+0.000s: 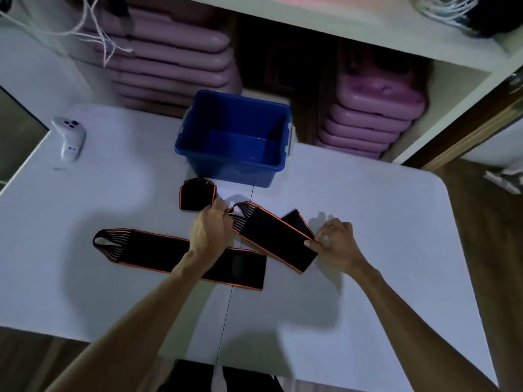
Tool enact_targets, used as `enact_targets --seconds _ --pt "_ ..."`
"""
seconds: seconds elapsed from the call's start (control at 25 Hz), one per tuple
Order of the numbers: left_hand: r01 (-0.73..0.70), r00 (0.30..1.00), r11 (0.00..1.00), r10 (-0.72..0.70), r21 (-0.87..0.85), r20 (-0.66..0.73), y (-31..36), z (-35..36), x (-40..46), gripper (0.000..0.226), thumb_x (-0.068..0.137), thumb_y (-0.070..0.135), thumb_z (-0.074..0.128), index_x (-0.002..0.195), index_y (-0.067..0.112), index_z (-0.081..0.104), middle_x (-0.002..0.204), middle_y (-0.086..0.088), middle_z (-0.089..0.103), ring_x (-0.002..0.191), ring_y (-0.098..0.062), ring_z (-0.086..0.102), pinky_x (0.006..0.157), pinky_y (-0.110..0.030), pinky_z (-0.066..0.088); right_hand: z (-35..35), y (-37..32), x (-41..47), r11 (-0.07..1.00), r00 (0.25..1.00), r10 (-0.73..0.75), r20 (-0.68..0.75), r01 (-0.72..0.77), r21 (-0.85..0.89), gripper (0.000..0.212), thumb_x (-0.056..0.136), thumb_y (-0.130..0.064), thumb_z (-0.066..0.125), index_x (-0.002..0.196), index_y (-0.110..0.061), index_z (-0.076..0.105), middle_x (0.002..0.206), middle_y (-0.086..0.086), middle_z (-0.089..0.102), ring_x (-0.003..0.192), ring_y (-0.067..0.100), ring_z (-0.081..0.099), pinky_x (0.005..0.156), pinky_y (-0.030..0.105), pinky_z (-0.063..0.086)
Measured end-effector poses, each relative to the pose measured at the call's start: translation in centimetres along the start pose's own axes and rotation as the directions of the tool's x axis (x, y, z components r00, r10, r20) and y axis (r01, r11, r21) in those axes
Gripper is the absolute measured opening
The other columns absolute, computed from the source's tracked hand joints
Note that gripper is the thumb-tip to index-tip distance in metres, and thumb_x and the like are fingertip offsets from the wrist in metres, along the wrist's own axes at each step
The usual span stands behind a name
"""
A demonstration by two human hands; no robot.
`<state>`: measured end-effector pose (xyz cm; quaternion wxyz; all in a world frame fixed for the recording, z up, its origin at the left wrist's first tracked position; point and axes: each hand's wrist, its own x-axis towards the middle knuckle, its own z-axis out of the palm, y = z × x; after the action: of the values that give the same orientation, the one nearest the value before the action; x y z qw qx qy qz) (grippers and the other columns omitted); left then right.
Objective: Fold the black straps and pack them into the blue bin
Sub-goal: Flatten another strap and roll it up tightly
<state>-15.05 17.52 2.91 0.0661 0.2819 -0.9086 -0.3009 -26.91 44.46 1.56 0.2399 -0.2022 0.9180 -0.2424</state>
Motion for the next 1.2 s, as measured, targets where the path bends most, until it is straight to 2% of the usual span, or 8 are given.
enact_targets --seconds 0.16,0.32,0.52,0.68,0.84,1.0,1.12,1.2 --pt "0.155 0.978 0.988 -0.150 0.025 -0.144 -5.8 -4.4 -2.6 0.013 0.082 0.026 0.057 0.095 0.022 0.058 0.081 -0.004 0.068 0.078 -0.033 0.063 0.062 -0.036 0.048 0.1 -3.4 0.4 0.951 0.986 -0.165 0.006 0.158 0.266 0.032 0.086 -0.037 0.072 0.063 -0.020 0.057 0.081 0.001 0.066 0.087 0.018 0.058 0.077 0.034 0.042" --pt "0.391 0.879 0.918 -0.349 0.070 -0.324 -11.0 -8.0 -4.8 0.025 0.080 0.029 0.063 0.102 0.020 0.058 0.102 -0.007 0.056 0.104 -0.032 0.047 0.073 -0.039 0.042 2.1 -10.1 1.4 0.927 0.943 -0.324 0.076 0.300 0.225 0.036 0.093 -0.043 0.061 0.066 -0.022 0.050 0.056 -0.010 0.048 0.054 0.005 0.042 0.054 0.022 0.033" --pt "0.572 0.763 0.820 -0.528 0.009 -0.372 -16.6 -10.0 -4.4 0.048 0.079 0.026 0.063 0.122 0.015 0.047 0.120 -0.017 0.046 0.111 -0.038 0.041 0.084 -0.047 0.041 5.9 -16.0 3.0 0.921 0.911 -0.388 0.137 0.389 0.020 0.029 0.093 -0.057 0.052 0.091 -0.028 0.058 0.071 -0.010 0.061 0.066 0.011 0.058 0.062 0.030 0.048" --pt "0.603 0.777 0.797 -0.580 0.023 -0.245 -19.7 -11.0 -3.1 0.053 0.080 0.028 0.065 0.127 0.013 0.045 0.125 -0.017 0.047 0.114 -0.039 0.047 0.087 -0.049 0.043 8.5 -17.2 2.8 0.942 0.902 -0.323 0.288 0.335 0.006 0.023 0.094 -0.044 0.059 0.110 -0.027 0.061 0.083 -0.014 0.061 0.077 0.006 0.060 0.072 0.025 0.048" --pt "0.530 0.842 0.843 -0.510 0.091 -0.178 -21.1 -11.2 -2.0 0.048 0.081 0.041 0.065 0.121 0.019 0.051 0.117 -0.011 0.057 0.107 -0.034 0.056 0.081 -0.044 0.048 10.5 -15.9 1.8 0.918 0.883 -0.321 0.342 0.379 -0.117 0.055 0.090 -0.059 0.056 0.135 -0.027 0.050 0.124 -0.002 0.055 0.115 0.016 0.055 0.095 0.032 0.048" --pt "0.531 0.839 0.843 -0.510 0.082 -0.188 -21.5 -11.2 -0.9 0.027 0.085 0.031 0.057 0.110 0.022 0.060 0.106 -0.010 0.064 0.100 -0.034 0.059 0.074 -0.040 0.047 11.6 -16.0 0.1 0.784 0.876 -0.319 0.362 0.458 -0.419 0.096 0.070 -0.084 0.049 0.148 -0.033 0.027 0.130 -0.002 0.041 0.114 0.023 0.044 0.092 0.042 0.045" --pt "0.592 0.781 0.806 -0.569 0.016 -0.259 -21.5 -11.9 0.0 0.027 0.084 0.018 0.052 0.110 0.017 0.062 0.112 -0.016 0.059 0.101 -0.040 0.056 0.077 -0.041 0.044 12.8 -15.7 -0.9 0.683 0.867 -0.366 0.338 0.497 -0.535 0.094 0.073 -0.074 0.056 0.150 -0.027 0.028 0.137 0.006 0.040 0.114 0.030 0.047 0.088 0.042 0.045" --pt "0.549 0.822 0.835 -0.529 0.044 -0.212 -22.0 -12.3 0.2 0.031 0.084 0.020 0.055 0.115 0.015 0.059 0.116 -0.016 0.055 0.100 -0.039 0.056 0.079 -0.041 0.045 13.2 -15.5 -1.0 0.665 0.868 -0.391 0.307 0.497 -0.558 0.093 0.072 -0.073 0.058 0.148 -0.024 0.035 0.134 0.010 0.045 0.108 0.032 0.052 0.082 0.043 0.049"
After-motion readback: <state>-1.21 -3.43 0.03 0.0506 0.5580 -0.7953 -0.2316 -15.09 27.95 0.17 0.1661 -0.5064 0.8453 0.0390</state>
